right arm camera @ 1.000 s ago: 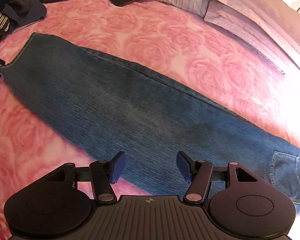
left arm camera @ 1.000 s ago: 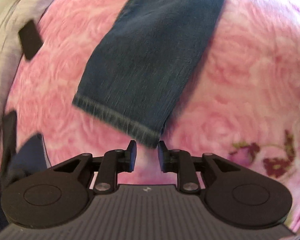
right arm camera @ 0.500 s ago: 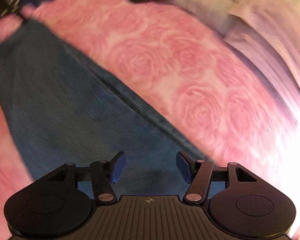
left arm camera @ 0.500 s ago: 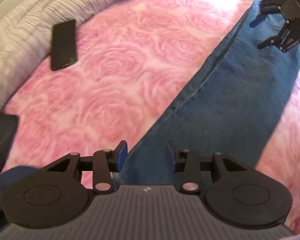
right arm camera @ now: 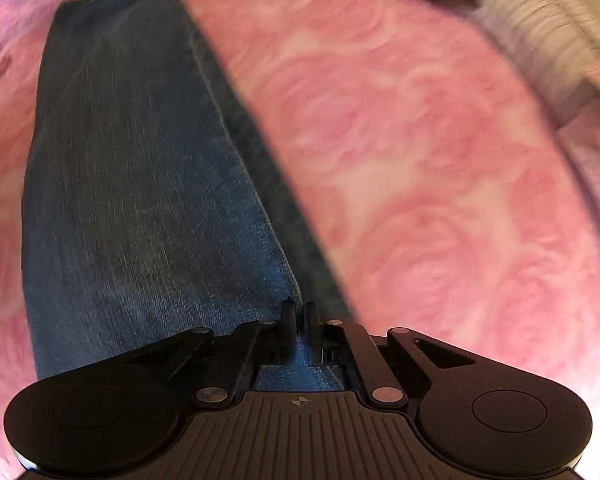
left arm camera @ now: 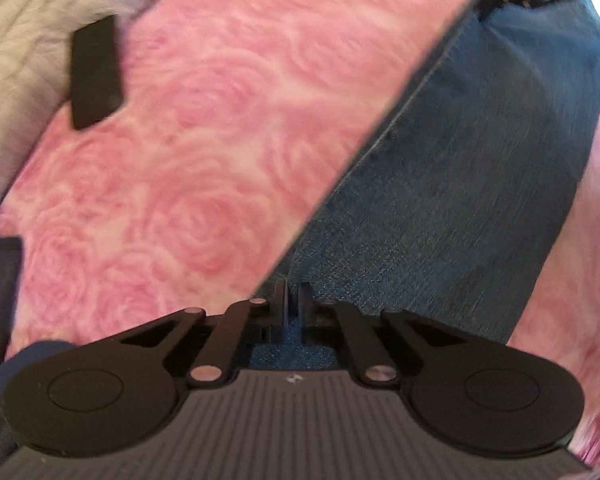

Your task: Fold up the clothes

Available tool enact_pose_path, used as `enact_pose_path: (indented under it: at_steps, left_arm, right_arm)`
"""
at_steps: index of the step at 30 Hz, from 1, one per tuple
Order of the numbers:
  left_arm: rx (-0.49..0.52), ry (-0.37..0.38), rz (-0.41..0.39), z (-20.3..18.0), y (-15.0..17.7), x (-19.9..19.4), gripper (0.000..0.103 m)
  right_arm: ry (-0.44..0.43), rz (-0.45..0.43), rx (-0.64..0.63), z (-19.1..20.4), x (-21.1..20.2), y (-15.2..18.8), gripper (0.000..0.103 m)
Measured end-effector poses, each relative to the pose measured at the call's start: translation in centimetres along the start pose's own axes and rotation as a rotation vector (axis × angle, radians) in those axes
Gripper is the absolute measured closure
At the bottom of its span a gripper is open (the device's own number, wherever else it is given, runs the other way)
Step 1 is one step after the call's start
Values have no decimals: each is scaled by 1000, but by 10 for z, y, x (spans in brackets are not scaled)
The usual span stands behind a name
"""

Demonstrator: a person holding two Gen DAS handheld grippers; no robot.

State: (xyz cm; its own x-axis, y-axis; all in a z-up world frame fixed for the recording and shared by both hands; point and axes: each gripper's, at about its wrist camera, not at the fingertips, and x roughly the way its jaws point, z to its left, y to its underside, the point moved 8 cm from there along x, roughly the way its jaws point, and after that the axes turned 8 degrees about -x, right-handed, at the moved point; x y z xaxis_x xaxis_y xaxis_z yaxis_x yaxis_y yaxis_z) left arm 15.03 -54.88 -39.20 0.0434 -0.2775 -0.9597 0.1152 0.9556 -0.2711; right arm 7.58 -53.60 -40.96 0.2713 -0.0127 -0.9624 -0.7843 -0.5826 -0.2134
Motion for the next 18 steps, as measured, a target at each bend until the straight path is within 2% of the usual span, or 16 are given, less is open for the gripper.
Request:
enact_pose_path:
  at_steps: [6,7,8,10,13,16,18]
  left_arm:
    - [-27,-16,63,6,6,35,97]
    - [-23,-20,60,6,5,36,97]
    - [-23,-23,58,7,5,34,96]
    - [-32,-38,54,9,7,27,92]
    - [-58,-54,36,11,10,12,90]
    - [-93,-52,34,8,14,3,90]
    - [-105,-48,64,2,23,9,90]
  right_arm:
    - [28,4,-11,-5,21,3,101]
    - [38,4,4,-4,24,5,96]
    - [68,-6,46,-7,20,6,80]
    - [140,-30,162,-13,8,9,55]
    - [207,-83,403,-17,-20,41,53]
    - [271,-14,613,-29,-27,102,54]
    - [277,51,781,-40,-20,150,54]
